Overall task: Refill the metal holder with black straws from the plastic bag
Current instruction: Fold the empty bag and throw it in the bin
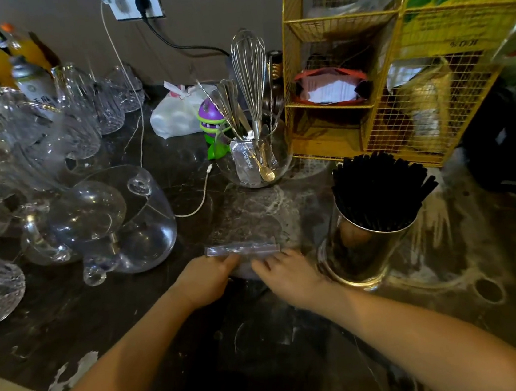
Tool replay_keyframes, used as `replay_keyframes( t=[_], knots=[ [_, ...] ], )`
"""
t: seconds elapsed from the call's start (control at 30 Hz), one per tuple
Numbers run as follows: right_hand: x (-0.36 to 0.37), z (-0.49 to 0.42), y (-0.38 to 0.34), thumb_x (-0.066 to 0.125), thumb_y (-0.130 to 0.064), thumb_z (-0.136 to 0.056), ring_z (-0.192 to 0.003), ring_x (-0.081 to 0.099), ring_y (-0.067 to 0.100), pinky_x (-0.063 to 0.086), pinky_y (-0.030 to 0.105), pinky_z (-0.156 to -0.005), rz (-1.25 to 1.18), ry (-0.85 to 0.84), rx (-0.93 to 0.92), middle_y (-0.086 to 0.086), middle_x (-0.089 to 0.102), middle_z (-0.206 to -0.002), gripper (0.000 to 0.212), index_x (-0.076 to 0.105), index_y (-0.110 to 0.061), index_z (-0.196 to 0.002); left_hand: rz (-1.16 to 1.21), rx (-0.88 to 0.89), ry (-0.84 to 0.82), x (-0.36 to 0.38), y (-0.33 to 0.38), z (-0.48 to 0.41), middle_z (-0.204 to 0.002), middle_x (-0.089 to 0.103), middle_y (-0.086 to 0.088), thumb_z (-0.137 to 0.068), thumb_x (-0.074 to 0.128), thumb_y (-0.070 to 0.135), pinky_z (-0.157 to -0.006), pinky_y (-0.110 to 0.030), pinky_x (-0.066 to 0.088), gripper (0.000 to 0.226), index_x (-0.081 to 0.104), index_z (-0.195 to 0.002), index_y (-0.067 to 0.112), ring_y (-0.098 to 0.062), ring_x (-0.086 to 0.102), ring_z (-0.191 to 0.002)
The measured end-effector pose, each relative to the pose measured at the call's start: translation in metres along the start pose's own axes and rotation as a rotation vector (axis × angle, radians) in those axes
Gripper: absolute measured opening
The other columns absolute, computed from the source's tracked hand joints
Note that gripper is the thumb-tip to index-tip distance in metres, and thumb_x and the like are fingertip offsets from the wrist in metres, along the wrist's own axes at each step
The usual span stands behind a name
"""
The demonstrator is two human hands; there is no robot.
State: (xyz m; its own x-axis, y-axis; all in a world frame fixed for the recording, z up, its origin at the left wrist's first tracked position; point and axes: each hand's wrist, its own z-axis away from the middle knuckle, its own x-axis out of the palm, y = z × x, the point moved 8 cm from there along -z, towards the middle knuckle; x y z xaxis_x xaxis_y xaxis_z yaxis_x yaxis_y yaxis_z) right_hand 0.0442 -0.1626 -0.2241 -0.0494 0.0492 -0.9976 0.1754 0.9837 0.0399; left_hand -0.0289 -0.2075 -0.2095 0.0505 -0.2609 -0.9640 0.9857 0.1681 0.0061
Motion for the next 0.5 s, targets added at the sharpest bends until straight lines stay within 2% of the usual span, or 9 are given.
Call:
replay_keyframes(
  t=[0.03, 0.1, 0.17, 0.23, 0.3, 0.37, 0.5],
  knots=[
    [0.001, 0.0, -0.001, 0.08, -0.032, -0.046, -0.054, 0.066, 0.014, 0.052, 0.023, -0.055, -0.004, 0.019, -0.01, 0.002, 0.069, -0.06, 0.054, 0.059, -0.017, -0.095, -0.014, 0.007, 0.008, 0.001, 0.0, 0.001, -0.119, 0.059, -0.015, -0.089, 0.042, 0.017, -0.082, -0.039, 0.046, 0.043, 0.036, -0.131, 0.016, -0.031, 0.06, -0.099],
    [0.005, 0.002, -0.002, 0.08, -0.034, -0.047, -0.054, 0.066, 0.013, 0.051, 0.022, -0.055, 0.032, 0.033, -0.015, 0.001, 0.07, -0.059, 0.047, 0.067, -0.019, -0.089, -0.046, 0.057, 0.095, -0.004, 0.002, 0.007, -0.113, 0.064, -0.012, -0.086, 0.049, 0.018, -0.078, -0.036, 0.049, 0.039, 0.044, -0.125, 0.017, -0.028, 0.064, -0.094],
    [0.004, 0.003, -0.001, 0.078, -0.035, -0.05, -0.061, 0.068, 0.013, 0.053, 0.023, -0.059, 0.069, 0.045, -0.008, 0.002, 0.072, -0.068, 0.045, 0.068, -0.019, -0.091, -0.103, 0.138, 0.194, -0.007, 0.004, 0.012, -0.094, 0.072, -0.004, -0.07, 0.07, 0.021, -0.064, -0.027, 0.054, 0.038, 0.059, -0.106, 0.022, -0.017, 0.069, -0.076],
    [0.0, 0.004, 0.0, 0.076, -0.034, -0.054, -0.073, 0.07, 0.016, 0.054, 0.026, -0.067, 0.071, 0.093, -0.006, 0.002, 0.074, -0.083, 0.049, 0.067, -0.016, -0.099, -0.118, 0.141, 0.202, -0.004, 0.0, 0.015, -0.085, 0.074, -0.001, -0.053, 0.082, 0.021, -0.055, -0.024, 0.055, 0.042, 0.064, -0.091, 0.021, -0.013, 0.07, -0.066],
    [-0.004, 0.005, -0.002, 0.074, -0.033, -0.059, -0.087, 0.069, 0.017, 0.055, 0.03, -0.076, 0.066, 0.131, -0.006, 0.004, 0.073, -0.096, 0.054, 0.064, -0.012, -0.108, -0.118, 0.135, 0.214, -0.001, -0.002, 0.016, -0.089, 0.075, -0.003, -0.05, 0.083, 0.021, -0.057, -0.027, 0.058, 0.047, 0.064, -0.093, 0.018, -0.015, 0.071, -0.071],
    [-0.007, 0.005, -0.005, 0.073, -0.034, -0.061, -0.092, 0.068, 0.017, 0.055, 0.031, -0.082, 0.061, 0.145, -0.005, 0.004, 0.073, -0.1, 0.058, 0.062, -0.01, -0.113, -0.148, 0.131, 0.206, 0.004, -0.003, 0.016, -0.089, 0.075, -0.002, -0.05, 0.084, 0.023, -0.059, -0.027, 0.059, 0.049, 0.065, -0.095, 0.017, -0.014, 0.071, -0.073],
    [0.0, 0.002, -0.013, 0.074, -0.033, -0.058, -0.082, 0.07, 0.014, 0.057, 0.027, -0.077, 0.064, 0.1, -0.062, 0.002, 0.076, -0.083, 0.048, 0.069, -0.011, -0.101, -0.175, 0.124, 0.186, 0.012, -0.004, 0.017, -0.094, 0.073, 0.0, -0.047, 0.085, 0.025, -0.062, -0.026, 0.059, 0.047, 0.067, -0.09, 0.022, -0.014, 0.07, -0.079]
  ],
)
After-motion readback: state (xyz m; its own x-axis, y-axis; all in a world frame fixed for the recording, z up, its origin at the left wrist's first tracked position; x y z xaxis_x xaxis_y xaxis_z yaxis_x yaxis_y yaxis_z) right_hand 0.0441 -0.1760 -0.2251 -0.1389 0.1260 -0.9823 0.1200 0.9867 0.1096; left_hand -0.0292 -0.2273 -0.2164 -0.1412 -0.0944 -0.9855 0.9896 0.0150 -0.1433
